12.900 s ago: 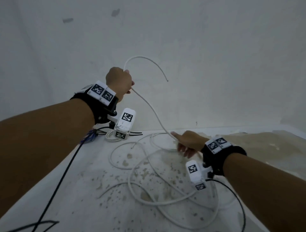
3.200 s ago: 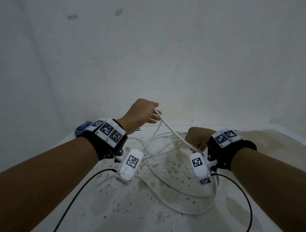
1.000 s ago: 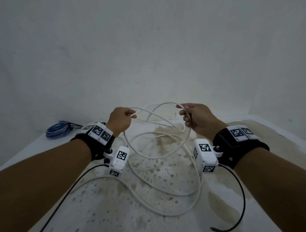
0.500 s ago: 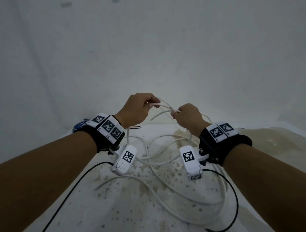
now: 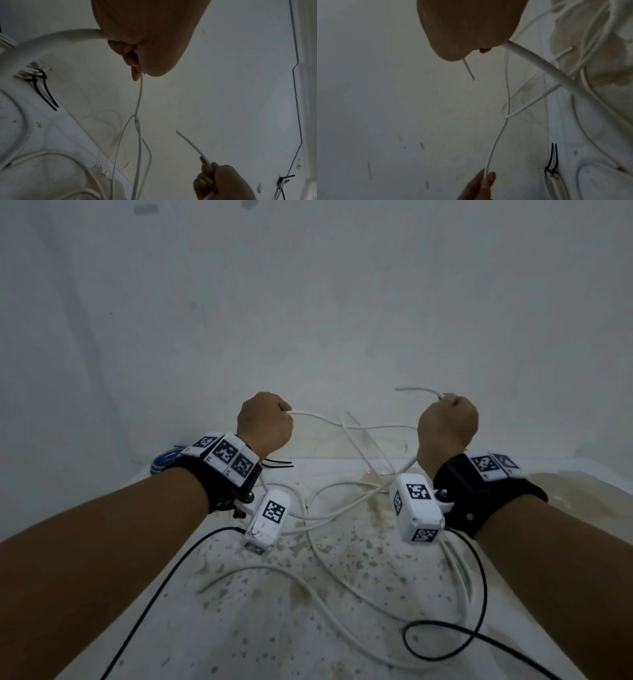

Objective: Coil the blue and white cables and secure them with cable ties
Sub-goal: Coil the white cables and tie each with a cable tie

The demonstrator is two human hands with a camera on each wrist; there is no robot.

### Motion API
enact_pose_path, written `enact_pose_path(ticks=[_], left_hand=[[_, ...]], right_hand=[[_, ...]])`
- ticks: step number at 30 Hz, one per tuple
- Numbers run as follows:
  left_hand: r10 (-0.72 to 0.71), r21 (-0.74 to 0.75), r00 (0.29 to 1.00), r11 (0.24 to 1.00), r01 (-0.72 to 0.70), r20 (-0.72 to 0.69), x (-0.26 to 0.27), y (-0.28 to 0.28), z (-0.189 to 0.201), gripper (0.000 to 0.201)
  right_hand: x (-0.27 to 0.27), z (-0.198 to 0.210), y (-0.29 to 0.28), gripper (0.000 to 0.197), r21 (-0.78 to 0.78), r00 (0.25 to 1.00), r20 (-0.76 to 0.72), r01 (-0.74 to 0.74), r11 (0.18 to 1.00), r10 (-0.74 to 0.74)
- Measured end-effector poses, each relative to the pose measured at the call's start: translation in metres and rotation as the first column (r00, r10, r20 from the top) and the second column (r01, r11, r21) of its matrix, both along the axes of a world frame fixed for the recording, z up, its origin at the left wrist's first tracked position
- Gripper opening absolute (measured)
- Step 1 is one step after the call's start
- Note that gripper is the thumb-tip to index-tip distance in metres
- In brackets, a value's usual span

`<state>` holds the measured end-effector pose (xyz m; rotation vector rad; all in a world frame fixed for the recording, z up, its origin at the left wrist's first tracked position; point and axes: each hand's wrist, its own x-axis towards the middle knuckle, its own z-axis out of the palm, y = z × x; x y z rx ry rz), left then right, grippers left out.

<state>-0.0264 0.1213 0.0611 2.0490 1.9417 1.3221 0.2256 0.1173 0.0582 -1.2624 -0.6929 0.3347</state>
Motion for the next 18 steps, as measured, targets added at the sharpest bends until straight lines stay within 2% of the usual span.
enact_pose_path(ticks=[2,3,5,7,8,10,11,13,15,17,18], left_hand=[[0.022,-0.022,1.000,1.000,-0.023,-0.011,0.000,0.002,-0.001,0.022],[0.007,-0.021,1.000,1.000,-0.007,-0.007,0.002,0.002,-0.002,0.021],[-0.114,0.001,0.993,0.993,0.114,0.034,0.010,0.000,-0.003,0.014],[-0.277,0.046,0.958,0.961,0.274,0.073,0.023,-0.007,-0.001,0.005],[-0.346,0.078,0.933,0.937,0.340,0.094,0.029,-0.012,0.001,0.002],[-0.419,0.149,0.897,0.905,0.400,0.140,0.037,-0.019,0.005,0.008],[-0.423,0.163,0.890,0.903,0.398,0.171,0.037,-0.022,0.005,0.012],[-0.395,0.134,0.888,0.918,0.372,0.238,0.033,-0.026,0.003,0.017],[-0.361,0.059,0.893,0.932,0.359,0.269,0.022,-0.029,-0.003,0.014],[-0.372,-0.007,0.869,0.918,0.396,0.328,0.008,-0.032,-0.012,0.017],[-0.385,-0.028,0.848,0.906,0.423,0.366,0.001,-0.034,-0.017,0.020]], right_hand=[[-0.003,0.004,0.002,0.031,0.066,0.993,0.109,-0.052,0.996,0.045],[-0.007,0.004,0.003,0.028,0.102,0.985,0.132,-0.122,0.987,0.108],[-0.022,0.005,0.000,0.024,0.104,0.937,0.153,-0.332,0.938,0.315],[-0.040,0.005,-0.007,0.019,0.003,0.832,0.207,-0.526,0.850,0.514],[-0.048,0.004,-0.011,0.021,-0.100,0.756,0.264,-0.596,0.797,0.599],[-0.061,0.001,-0.016,0.037,-0.307,0.606,0.348,-0.648,0.697,0.716],[-0.064,0.000,-0.016,0.043,-0.338,0.595,0.368,-0.630,0.699,0.714],[-0.065,0.002,-0.015,0.052,-0.314,0.672,0.437,-0.509,0.801,0.598],[-0.056,0.002,-0.007,0.052,-0.275,0.807,0.439,-0.298,0.914,0.395],[-0.039,0.000,0.004,0.053,-0.214,0.943,0.220,-0.202,0.956,0.249],[-0.031,-0.003,0.008,0.054,-0.188,0.968,0.090,-0.214,0.959,0.234]])
